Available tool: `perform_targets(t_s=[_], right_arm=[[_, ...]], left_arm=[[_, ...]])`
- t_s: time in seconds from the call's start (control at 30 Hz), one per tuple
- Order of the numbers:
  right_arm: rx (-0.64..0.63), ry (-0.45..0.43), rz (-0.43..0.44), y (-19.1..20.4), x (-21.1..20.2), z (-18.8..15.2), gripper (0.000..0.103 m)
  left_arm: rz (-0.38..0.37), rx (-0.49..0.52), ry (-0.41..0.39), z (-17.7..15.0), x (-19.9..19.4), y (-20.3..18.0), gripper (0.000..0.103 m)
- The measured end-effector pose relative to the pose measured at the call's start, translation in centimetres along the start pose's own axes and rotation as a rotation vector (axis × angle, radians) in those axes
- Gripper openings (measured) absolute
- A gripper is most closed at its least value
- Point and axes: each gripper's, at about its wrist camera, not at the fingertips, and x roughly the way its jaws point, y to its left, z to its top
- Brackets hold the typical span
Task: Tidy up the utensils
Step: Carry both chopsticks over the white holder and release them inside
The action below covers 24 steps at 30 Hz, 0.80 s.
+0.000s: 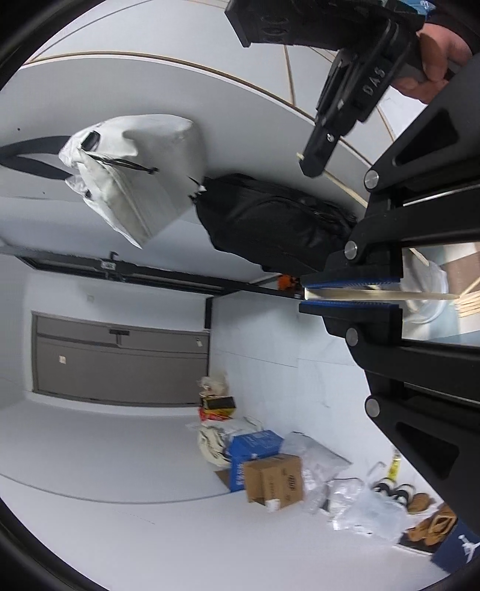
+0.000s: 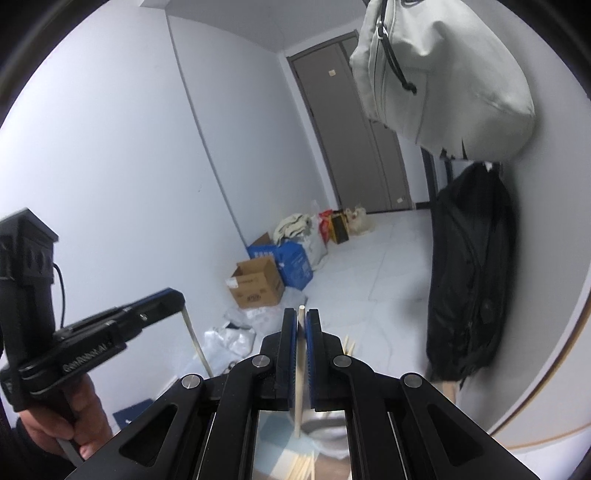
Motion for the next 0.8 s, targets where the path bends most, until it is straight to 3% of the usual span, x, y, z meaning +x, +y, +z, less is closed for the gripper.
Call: perform_targets(t_s=[0.4, 0.8], right_arm=[[0.001, -0.030, -0.044, -2.1, 2.8, 3.9, 0.004], [0.002, -0.007, -0.075, -3.7, 6.1, 3.8, 0.004]], left_arm=[[-0.016, 0.005, -0.008, 3.3, 4.8, 0.0, 0.002], [-0.010, -0.034, 0.009, 3.0, 8.9, 1.5, 0.002]])
